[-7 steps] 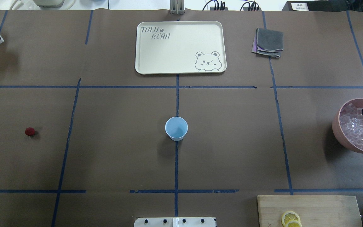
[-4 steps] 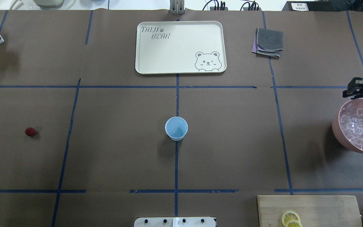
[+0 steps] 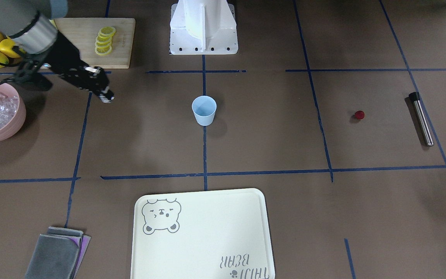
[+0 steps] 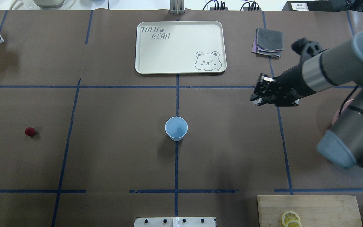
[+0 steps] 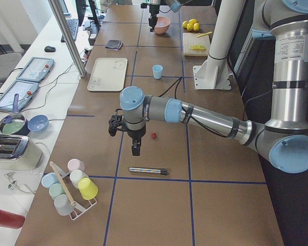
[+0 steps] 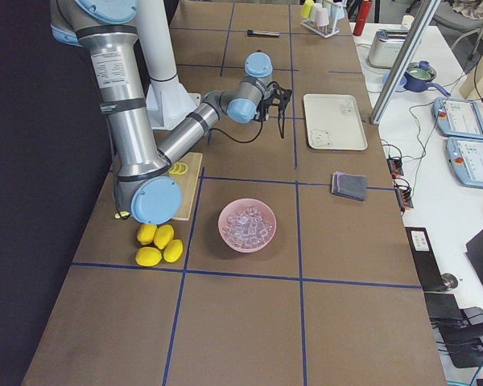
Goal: Mash ice and strawberries in cup
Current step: 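Carry the ice cube with the right gripper over the blue cup and release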
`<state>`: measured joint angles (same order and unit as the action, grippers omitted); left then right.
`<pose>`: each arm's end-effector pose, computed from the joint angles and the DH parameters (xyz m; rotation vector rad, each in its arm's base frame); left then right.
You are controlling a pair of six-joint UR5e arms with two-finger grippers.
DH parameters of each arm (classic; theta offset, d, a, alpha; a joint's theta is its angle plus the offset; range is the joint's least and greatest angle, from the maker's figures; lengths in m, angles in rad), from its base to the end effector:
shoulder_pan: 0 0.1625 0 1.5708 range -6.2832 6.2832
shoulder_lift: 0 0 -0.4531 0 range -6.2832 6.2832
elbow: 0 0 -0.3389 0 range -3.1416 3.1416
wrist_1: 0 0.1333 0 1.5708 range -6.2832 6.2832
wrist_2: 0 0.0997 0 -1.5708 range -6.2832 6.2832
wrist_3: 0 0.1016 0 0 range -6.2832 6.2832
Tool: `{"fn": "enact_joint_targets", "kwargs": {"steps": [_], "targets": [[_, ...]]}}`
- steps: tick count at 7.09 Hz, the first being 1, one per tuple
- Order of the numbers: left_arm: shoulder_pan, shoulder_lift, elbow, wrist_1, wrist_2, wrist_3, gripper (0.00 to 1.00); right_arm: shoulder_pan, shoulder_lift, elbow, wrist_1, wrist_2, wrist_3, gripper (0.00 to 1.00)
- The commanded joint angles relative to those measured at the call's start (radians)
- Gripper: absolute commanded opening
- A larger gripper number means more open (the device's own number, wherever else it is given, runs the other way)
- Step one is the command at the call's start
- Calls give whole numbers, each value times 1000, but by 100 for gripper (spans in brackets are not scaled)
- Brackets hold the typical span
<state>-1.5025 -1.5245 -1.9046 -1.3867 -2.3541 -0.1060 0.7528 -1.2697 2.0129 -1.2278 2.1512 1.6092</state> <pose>-0.0334 -0.4139 0.5803 0.0296 0.7881 0.0048 -0.3159 -0.4022 0.3173 -0.1203 -1.1728 0.3834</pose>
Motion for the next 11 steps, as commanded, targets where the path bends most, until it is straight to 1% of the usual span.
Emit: {"fn": "enact_joint_targets", "kwargs": {"steps": [1,2,4,5,6,7,8,10,11], "targets": [[-1,0,-5,0,-1,-1,100,-198,197,-115,1,-197,190,1],[1,0,-5,0,-1,-1,100,-257,251,-169,1,-280,224,1],[1,0,-5,0,-1,-3,100,-289,280,-209,2,-323,224,1],[1,0,-8,0,-16,-3,100,-291,292,-229,2,-323,224,3],[-1,1,-19,0,-30,-6,100,-291,294,-230,4,-323,222,14],[-1,1,-25,0,-30,-8,100,-291,294,-238,2,-326,221,85],[-1,1,-34,2,-31,-8,100,-291,302,-246,-1,-330,224,99],[1,0,-40,2,-33,-9,100,-271,300,-234,-1,-321,216,99],[-1,1,-42,2,-39,-11,100,-206,246,-196,1,-248,204,99]]}}
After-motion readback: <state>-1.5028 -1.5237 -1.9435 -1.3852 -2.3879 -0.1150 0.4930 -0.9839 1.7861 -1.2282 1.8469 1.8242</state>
